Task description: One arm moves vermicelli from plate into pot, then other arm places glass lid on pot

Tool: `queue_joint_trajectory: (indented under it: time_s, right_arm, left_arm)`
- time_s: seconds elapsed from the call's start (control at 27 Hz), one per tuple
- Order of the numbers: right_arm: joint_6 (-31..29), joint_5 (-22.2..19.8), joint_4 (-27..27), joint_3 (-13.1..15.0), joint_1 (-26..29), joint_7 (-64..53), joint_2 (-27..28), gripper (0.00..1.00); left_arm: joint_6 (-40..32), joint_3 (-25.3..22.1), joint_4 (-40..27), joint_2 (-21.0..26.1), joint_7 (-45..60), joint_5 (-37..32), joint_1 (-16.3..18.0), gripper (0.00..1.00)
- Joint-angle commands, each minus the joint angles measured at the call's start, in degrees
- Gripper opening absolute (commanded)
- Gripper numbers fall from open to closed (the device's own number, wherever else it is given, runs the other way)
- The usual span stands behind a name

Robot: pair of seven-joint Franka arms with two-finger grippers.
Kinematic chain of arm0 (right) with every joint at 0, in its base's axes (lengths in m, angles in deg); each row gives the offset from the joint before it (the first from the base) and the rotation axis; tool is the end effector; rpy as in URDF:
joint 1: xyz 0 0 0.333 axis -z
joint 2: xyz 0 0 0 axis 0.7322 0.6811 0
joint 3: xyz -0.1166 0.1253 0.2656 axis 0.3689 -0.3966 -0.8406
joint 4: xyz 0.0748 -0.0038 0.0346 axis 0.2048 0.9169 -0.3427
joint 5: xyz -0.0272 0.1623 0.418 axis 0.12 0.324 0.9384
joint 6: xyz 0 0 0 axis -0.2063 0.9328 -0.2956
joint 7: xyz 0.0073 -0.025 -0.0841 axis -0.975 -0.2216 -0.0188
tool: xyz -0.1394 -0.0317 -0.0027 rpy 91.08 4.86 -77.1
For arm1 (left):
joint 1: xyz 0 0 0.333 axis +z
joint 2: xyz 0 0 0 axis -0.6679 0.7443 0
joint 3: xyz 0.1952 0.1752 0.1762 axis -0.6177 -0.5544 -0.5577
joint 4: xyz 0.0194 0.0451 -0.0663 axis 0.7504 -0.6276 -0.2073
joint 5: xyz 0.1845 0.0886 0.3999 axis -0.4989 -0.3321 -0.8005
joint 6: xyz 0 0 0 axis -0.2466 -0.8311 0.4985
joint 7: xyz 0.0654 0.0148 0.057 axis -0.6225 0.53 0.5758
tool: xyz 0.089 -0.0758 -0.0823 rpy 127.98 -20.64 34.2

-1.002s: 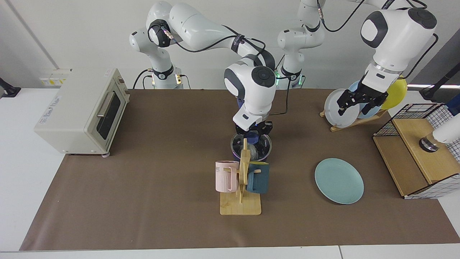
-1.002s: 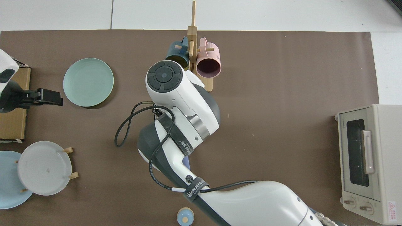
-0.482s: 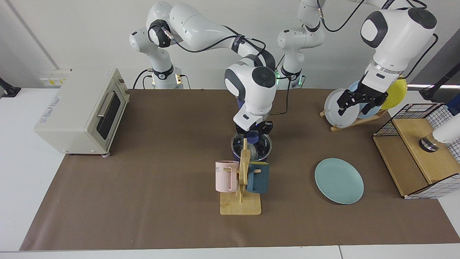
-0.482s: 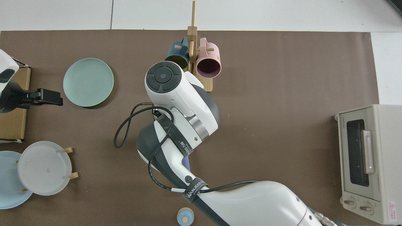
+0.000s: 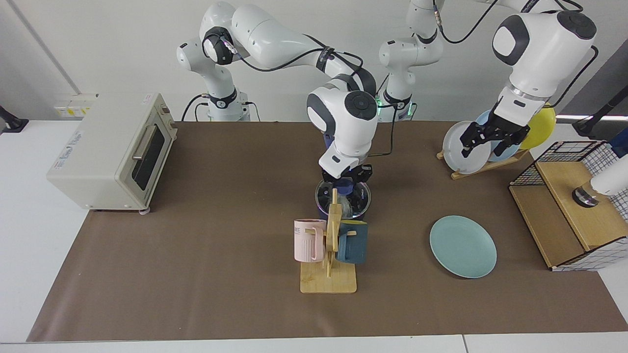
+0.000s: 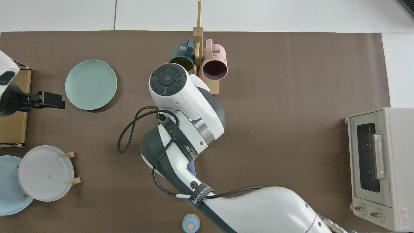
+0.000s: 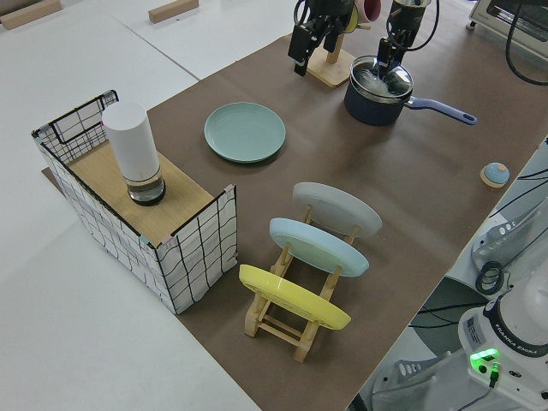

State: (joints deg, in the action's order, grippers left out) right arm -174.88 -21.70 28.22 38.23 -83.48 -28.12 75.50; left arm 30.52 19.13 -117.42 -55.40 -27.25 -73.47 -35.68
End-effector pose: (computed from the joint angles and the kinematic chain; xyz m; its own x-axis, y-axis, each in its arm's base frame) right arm 0.6378 0.4892 0.3654 0.9958 -0.0516 -0.0763 -0.0519 -0.9987 -0.0012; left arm 0.6317 0.0109 0.5313 0.9976 0.0315 0.0612 0.0283 -0.9982 0.0531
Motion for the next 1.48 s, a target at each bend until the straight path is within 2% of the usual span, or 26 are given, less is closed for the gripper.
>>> queue_joint_trajectory:
  time_s: [0.0, 0.78, 1.08, 1.26, 1.41, 1.45]
  right_arm:
    - [1.2, 1.5, -1.7, -0.5, 0.4, 0.3, 0.4, 1.00]
    - [1.2, 1.5, -1.7, -0.1, 1.5, -0.6, -0.4, 1.00]
    - [-3.1, 1.4, -1.7, 0.6, 3.3, -1.9, -0.9, 0.99]
    - [-5.2, 1.4, -1.7, 0.5, 4.2, -1.9, -0.6, 0.72]
    - [-5.7, 1.3, -1.7, 0.6, 4.2, -1.7, -0.5, 0.39]
    - [-6.1, 1.3, -1.7, 0.7, 4.2, -1.5, -0.6, 0.24]
  left_arm:
    - [-0.4, -0.4, -0.2, -0.6, -0.3, 0.1, -0.4, 1.00]
    - [-0.4, -0.4, -0.2, -0.6, -0.3, 0.1, -0.4, 1.00]
    - [-0.5, -0.4, -0.2, -0.6, -0.3, 0.1, -0.4, 1.00]
    - [-0.5, -0.4, -0.2, -0.6, -0.3, 0.1, -0.4, 1.00]
    - [-0.5, -0.4, -0.2, -0.6, -0.3, 0.1, -0.4, 1.00]
    - [-0.5, -0.4, -0.2, -0.6, -0.3, 0.1, -0.4, 1.00]
